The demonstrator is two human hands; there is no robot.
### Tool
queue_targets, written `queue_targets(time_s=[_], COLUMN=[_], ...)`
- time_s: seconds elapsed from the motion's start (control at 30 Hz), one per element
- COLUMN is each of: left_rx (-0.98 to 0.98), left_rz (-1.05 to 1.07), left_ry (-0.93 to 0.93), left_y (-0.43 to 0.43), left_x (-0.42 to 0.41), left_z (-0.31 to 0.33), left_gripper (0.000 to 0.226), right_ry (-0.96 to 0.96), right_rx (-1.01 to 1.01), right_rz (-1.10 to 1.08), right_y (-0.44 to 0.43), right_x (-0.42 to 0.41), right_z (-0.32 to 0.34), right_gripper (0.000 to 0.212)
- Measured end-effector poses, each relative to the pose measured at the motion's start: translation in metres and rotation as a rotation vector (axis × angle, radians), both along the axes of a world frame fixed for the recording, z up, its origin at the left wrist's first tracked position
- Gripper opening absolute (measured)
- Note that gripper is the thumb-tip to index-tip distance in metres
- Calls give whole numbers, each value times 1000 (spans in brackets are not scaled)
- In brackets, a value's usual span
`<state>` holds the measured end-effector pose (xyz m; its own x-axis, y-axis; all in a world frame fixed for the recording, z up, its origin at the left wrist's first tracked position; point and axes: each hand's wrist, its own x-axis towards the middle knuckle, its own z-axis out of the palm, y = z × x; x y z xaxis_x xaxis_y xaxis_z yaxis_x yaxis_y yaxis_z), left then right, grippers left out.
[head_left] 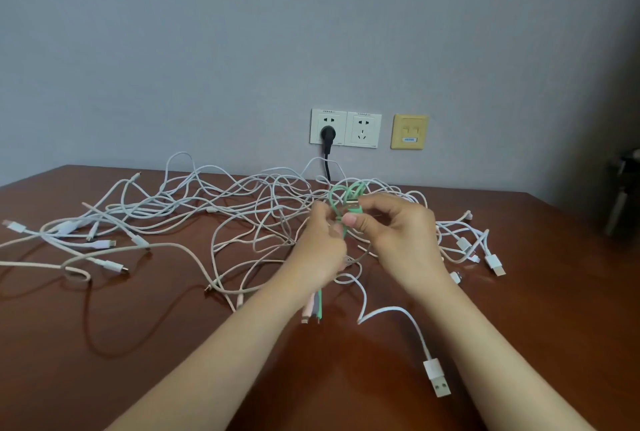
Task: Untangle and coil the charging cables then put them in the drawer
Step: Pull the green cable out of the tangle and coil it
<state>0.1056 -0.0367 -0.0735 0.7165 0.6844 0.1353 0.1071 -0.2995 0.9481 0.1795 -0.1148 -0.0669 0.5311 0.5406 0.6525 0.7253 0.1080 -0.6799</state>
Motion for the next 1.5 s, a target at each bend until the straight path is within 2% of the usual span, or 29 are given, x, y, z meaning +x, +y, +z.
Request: queue_targets(time_s=[0.07, 0.13, 0.23, 0.33, 0.4, 0.53, 0.73, 0.83, 0.93, 1.2, 1.37, 1.5], left_rx=[300, 465, 568, 636, 670, 671, 430, 370, 361, 428, 504, 523], left_rz=[44, 85, 106, 96, 100, 180, 207, 210, 208, 122, 104, 96], left_ry=[44, 64, 12, -97, -119, -143, -259, -268, -261, -251, -210, -226], left_y=[-4, -7, -7, -5, -4, 6, 7, 7, 6, 2, 4, 3], left_x=[-2, -4, -7, -9, -9, -8, -4, -2, 0, -3, -6, -5], left_z=[-6, -8, -7, -7, -9, -10, -10, -10, -12, -12, -12, -11], left_gripper=[11, 25, 34, 26, 18, 29, 23, 22, 20, 30, 34, 34], right_ry=[-27, -53, -48, 18, 75, 207, 383, 576, 688, 744, 656, 777], right_rx=[-18, -19, 15, 54, 57, 70, 188, 265, 273, 196, 113, 156], right_rz=[6, 5, -16, -4, 19, 66, 133, 148, 121, 142, 51, 125], right_y=[0, 0, 1, 1, 1, 5, 6, 5, 5, 1, 3, -2], right_x=[-2, -2, -2, -3, -4, -7, -16, -19, -19, -15, -13, -10], right_z=[-3, -5, -5, -2, -1, -3, 0, 5, 7, 10, 8, 13], right_gripper=[7, 7, 12, 32, 31, 24, 20, 18, 13, 8, 9, 3])
